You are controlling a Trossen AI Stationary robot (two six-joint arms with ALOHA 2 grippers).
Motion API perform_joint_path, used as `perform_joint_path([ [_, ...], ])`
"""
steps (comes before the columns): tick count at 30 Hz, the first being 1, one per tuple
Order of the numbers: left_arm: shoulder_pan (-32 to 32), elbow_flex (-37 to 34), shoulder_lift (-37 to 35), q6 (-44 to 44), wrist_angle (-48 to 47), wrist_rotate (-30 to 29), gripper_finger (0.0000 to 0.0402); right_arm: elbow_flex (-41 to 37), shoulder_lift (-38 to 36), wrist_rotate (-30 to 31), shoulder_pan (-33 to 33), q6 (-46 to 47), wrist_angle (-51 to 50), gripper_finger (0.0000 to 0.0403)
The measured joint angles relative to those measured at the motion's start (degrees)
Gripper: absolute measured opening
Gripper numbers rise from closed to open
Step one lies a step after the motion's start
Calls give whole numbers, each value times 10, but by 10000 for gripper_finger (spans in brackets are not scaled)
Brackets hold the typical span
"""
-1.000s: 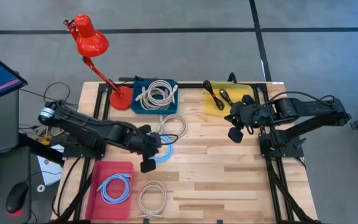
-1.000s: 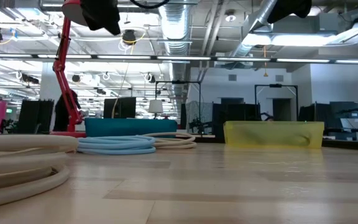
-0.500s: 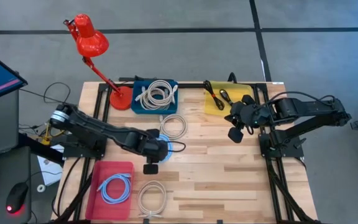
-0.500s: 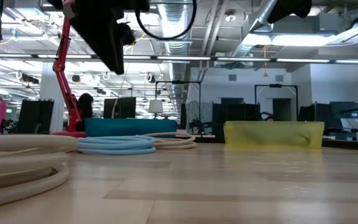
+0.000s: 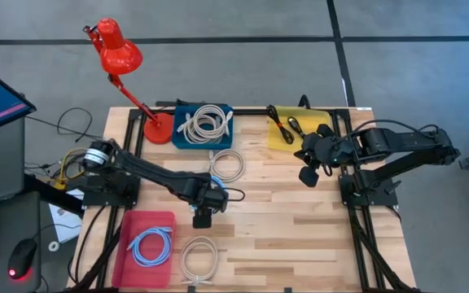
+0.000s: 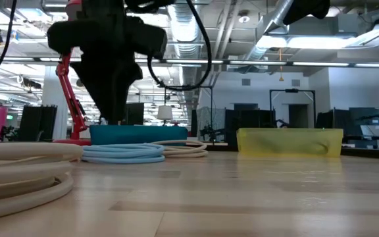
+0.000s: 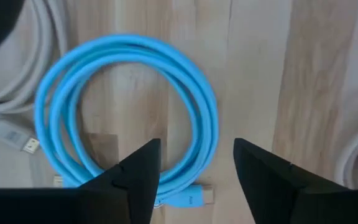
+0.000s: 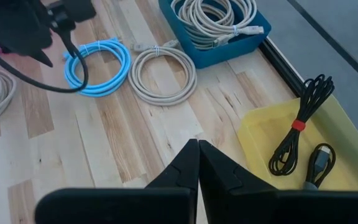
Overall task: Pick & Place USB Port
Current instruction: Put the blue display cable into the red bin
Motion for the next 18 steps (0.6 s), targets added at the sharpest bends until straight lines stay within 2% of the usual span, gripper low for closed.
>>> perform_joint_path([
  [9,15,-4,34,0,11,18,206,0,0,0,0,0,0,0],
  [12,21,-28,34,-3,37,40,203,0,0,0,0,0,0,0],
  [18,21,-76,34,-18,73,45,196,0,0,0,0,0,0,0],
])
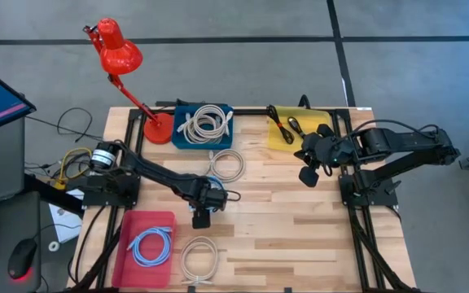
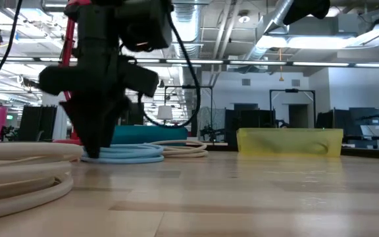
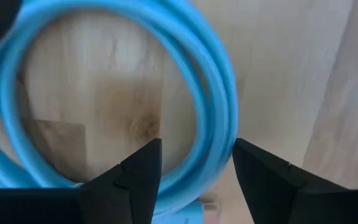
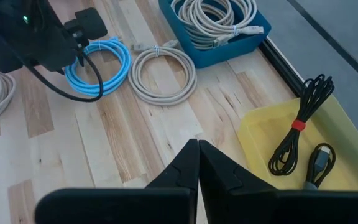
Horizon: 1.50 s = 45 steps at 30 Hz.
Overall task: Pick & Place USB Port
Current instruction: Put the blue display cable into the red bin
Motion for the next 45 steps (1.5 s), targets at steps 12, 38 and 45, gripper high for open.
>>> perform_joint_path([
  [12,1,-57,-5,-2,70,14,173,0,0,0,0,0,0,0],
  [38,-6,-58,-234,-199,83,-56,35,0,0,2,0,0,0,0],
  [45,-51,-58,-332,-368,35,-97,35,0,0,2,0,0,0,0],
])
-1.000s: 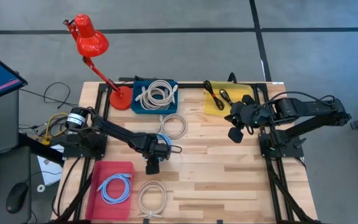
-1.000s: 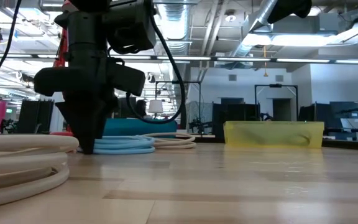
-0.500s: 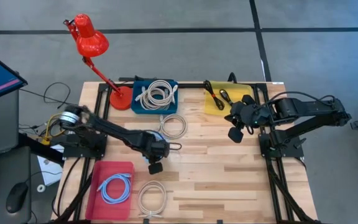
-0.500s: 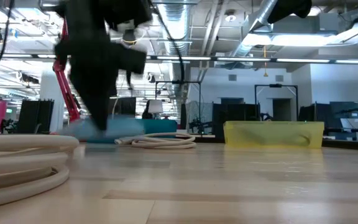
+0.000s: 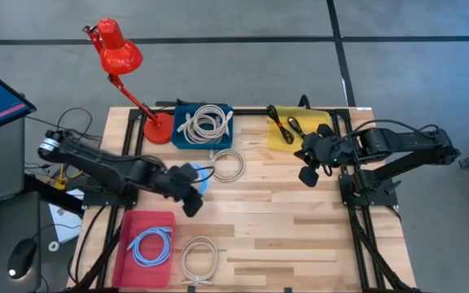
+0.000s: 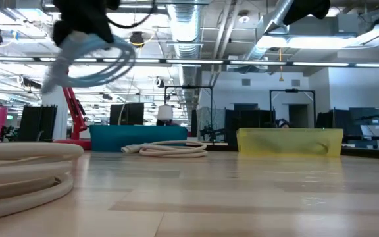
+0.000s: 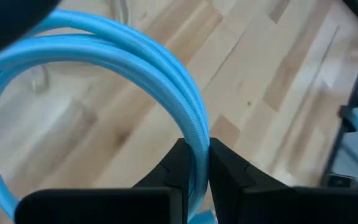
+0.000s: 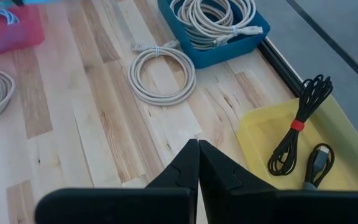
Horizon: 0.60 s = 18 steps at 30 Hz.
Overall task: Pick & Place USB Port
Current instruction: Put the blue display cable into the red bin
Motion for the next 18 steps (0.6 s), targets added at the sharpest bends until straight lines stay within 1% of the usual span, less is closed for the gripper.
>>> perform_joint_path([
  [4,-33,0,-22,-99,-48,6,35,0,0,1,0,0,0,0],
  [5,-42,0,-25,-121,-57,17,35,0,0,2,0,0,0,0],
  [11,-100,0,-23,-236,-72,131,35,0,0,16,0,0,0,0],
  [16,-162,0,-22,-319,-73,168,35,0,0,31,-1,0,0,0],
  [18,-192,0,-22,-360,-74,167,35,0,0,31,-1,0,0,0],
])
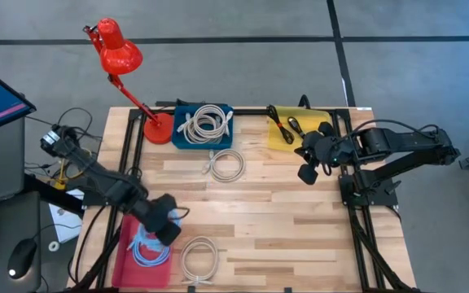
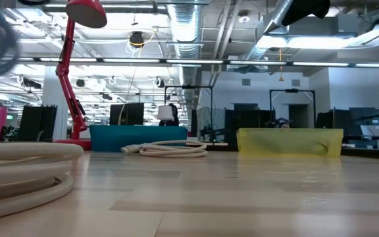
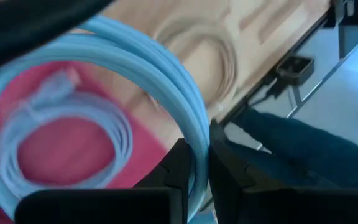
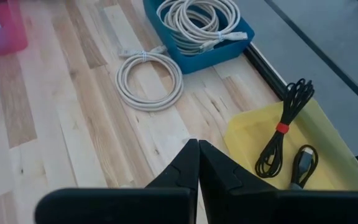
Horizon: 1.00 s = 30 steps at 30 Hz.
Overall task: Pick & Place USB Port
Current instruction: Put the blue display cable into the red bin
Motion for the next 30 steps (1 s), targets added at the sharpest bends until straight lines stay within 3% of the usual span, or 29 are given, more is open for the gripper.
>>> perform_joint_path([
  [5,-68,0,13,-82,-5,1,35,0,0,0,0,0,0,0],
  [9,-99,0,50,-99,-9,0,35,0,0,0,0,0,0,0],
  [18,-109,0,168,-65,10,1,35,0,13,-1,0,0,1,0],
  [25,-109,0,192,-52,17,1,35,0,37,-1,1,0,-5,0],
  [30,-109,0,190,-52,18,1,92,0,48,-1,1,0,-18,0],
])
